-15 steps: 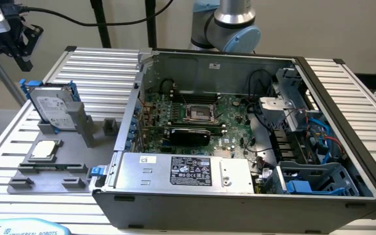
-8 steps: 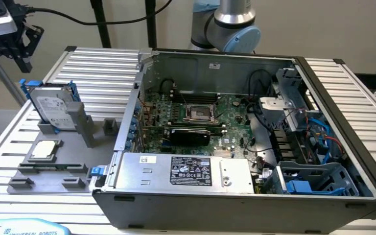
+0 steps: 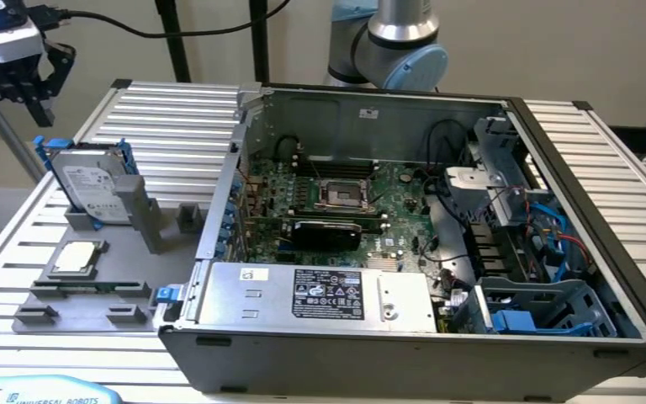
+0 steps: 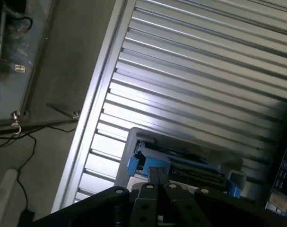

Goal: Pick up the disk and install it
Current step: 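Pick up the disk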

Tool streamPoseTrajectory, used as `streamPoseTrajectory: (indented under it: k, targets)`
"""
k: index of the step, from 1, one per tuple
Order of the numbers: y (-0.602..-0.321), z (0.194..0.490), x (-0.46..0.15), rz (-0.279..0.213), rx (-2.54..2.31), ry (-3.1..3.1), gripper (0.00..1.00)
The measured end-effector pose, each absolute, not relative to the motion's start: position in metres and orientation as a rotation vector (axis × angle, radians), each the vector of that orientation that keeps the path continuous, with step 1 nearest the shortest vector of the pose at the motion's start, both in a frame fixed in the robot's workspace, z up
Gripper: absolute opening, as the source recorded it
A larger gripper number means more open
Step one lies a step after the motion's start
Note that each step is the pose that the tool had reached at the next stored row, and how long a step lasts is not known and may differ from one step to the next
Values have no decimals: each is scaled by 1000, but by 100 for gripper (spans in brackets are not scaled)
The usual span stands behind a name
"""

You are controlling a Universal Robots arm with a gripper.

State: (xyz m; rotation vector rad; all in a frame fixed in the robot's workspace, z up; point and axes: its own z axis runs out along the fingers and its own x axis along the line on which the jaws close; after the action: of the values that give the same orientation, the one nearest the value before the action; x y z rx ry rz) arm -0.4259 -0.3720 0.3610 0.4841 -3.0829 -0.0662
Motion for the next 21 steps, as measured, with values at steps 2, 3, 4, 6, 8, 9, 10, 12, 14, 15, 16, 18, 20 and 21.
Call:
streamPoseTrajectory:
  k: [2, 3, 4, 6, 8, 9, 10, 12, 14, 15, 16, 18, 20, 21]
  targets:
    - [-372, 361, -426, -66, 540, -3073, 11]
    - [-372, 361, -426, -65, 567, -3068, 11]
    - [-372, 361, -426, -65, 595, -3062, 11]
    - [-372, 361, -426, -64, 651, -3050, 11]
    - [-372, 360, -426, -64, 707, -3036, 11]
    - [-372, 360, -426, -63, 734, -3030, 11]
    - [-372, 360, -426, -63, 761, -3023, 11]
    - [-372, 360, -426, -62, 815, -3008, 11]
    - [-372, 360, -426, -62, 871, -2991, 11]
    - [-372, 360, -426, -61, 898, -2983, 11]
    - [-372, 359, -426, -61, 924, -2974, 11]
    - [-372, 359, -426, -60, 978, -2956, 11]
    - [-372, 359, -426, -59, 1032, -2937, 11]
    - [-372, 359, -426, -59, 1058, -2928, 11]
